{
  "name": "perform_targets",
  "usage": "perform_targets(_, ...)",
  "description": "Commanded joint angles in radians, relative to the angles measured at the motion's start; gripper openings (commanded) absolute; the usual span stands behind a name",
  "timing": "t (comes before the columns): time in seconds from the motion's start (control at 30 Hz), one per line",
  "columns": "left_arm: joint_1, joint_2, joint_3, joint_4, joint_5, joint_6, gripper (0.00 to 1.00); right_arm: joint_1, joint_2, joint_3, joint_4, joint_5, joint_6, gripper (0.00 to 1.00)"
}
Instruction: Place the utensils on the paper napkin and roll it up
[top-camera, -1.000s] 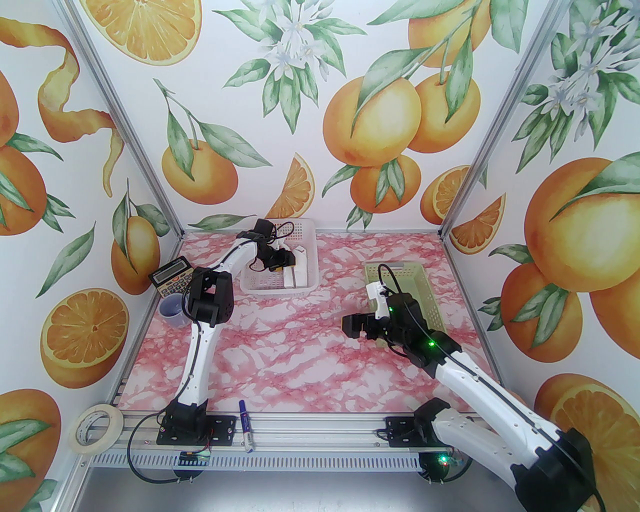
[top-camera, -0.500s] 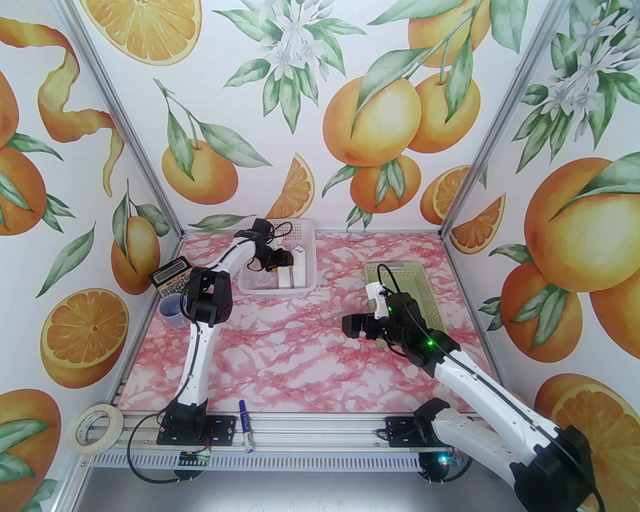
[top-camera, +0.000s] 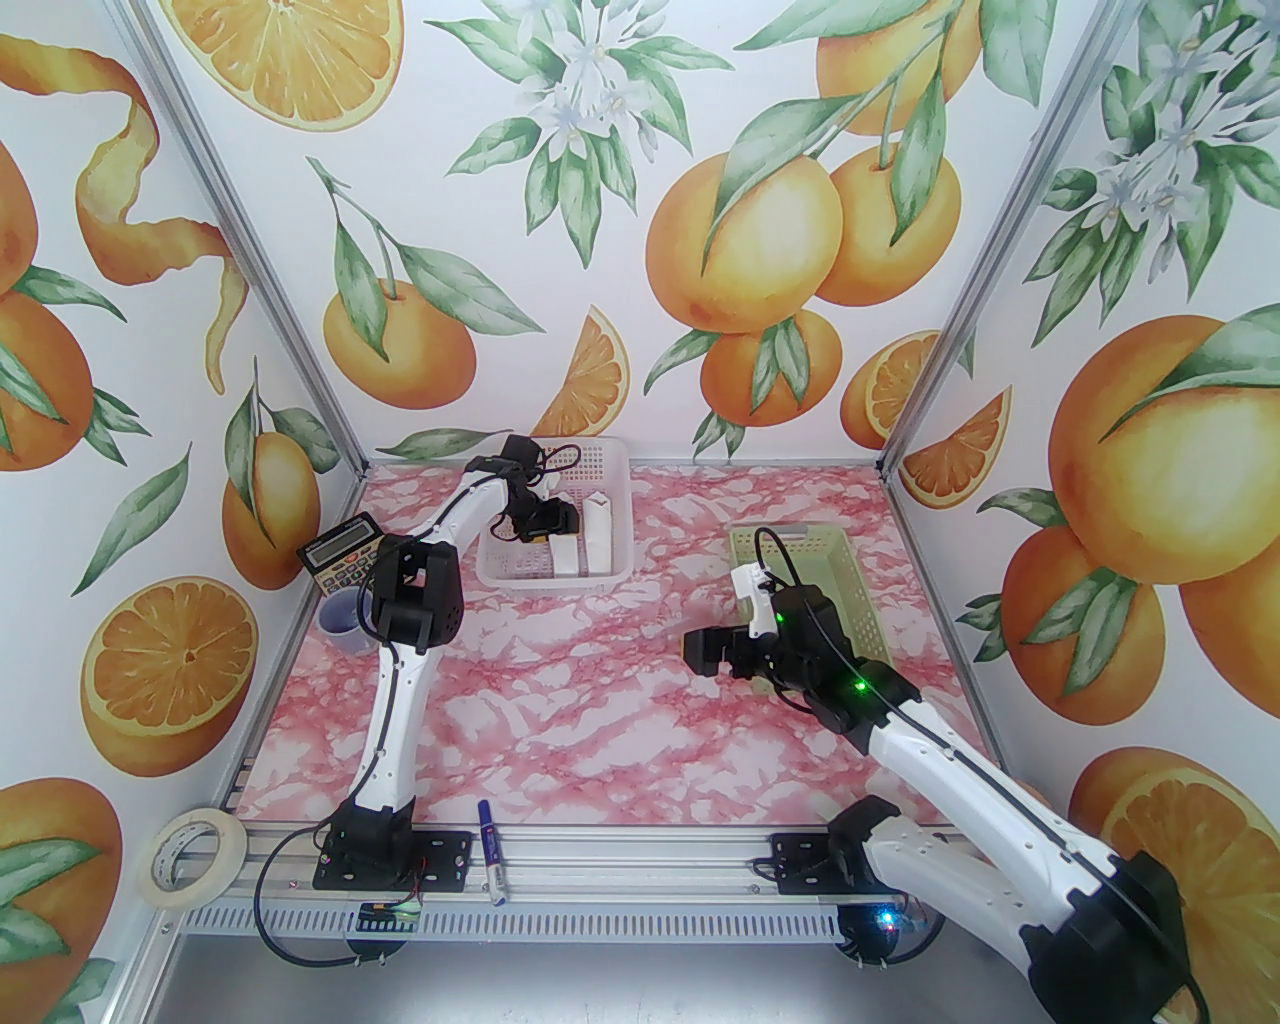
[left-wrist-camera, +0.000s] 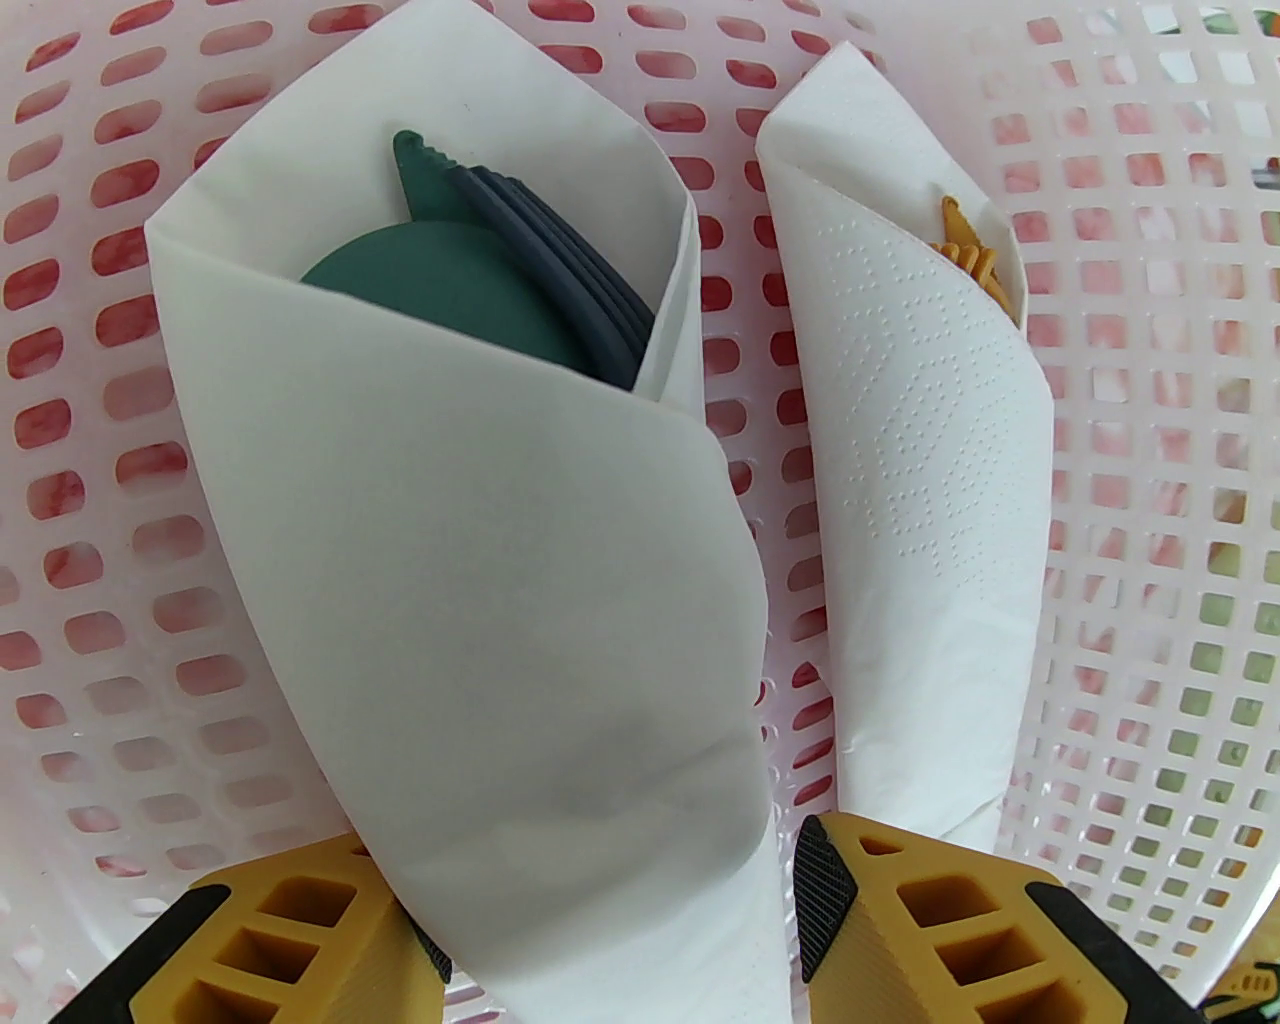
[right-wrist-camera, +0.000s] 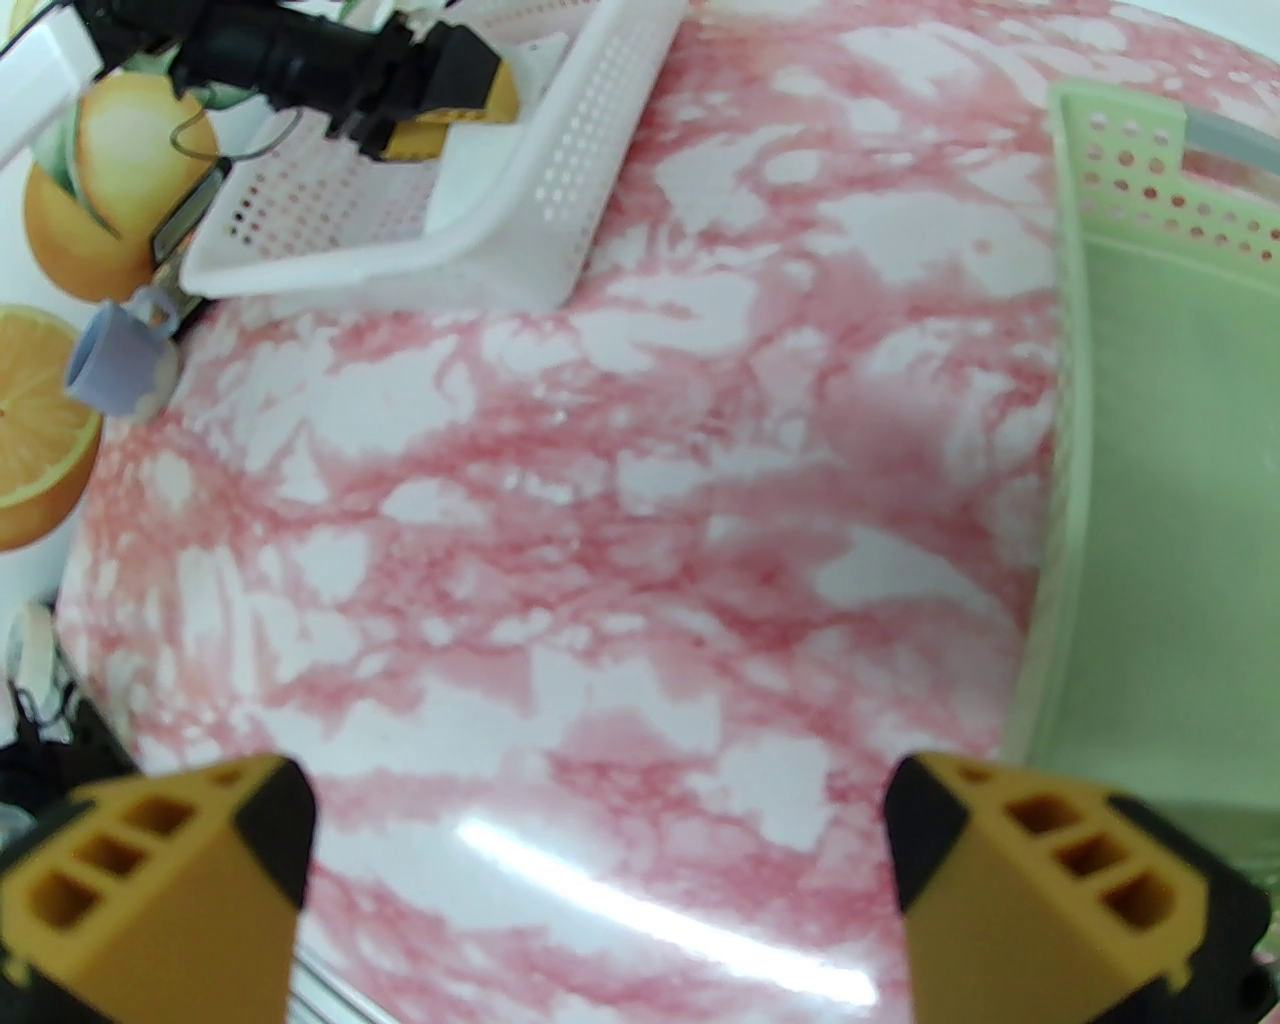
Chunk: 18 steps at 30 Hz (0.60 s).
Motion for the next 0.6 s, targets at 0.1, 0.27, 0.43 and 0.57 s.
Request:
perform_targets(0.1,0.016,-0.051,0.050,-0.081,-0.063,0.033,0.64,-0.006,0.010,0.024,0.028,-0.004,0.002,1.00)
perform_targets(0.27,0.016,-0.064,0.053,-0.100,-0.082,0.044,0.64,-0.005,0.010,0.029,0.023,0.001,-0.004,1.00)
perform_targets(0.43,0.015,-0.073,0.053,-0.094,-0.046,0.042,0.65,-0.006,0.010,0.035,0.019,0.006,-0.003,1.00)
perform_targets(0.57,0.013,-0.071,0.053,-0.082,-0.024,0.033,0.64,-0.005,0.009,0.035,0.016,0.005,-0.002,1.00)
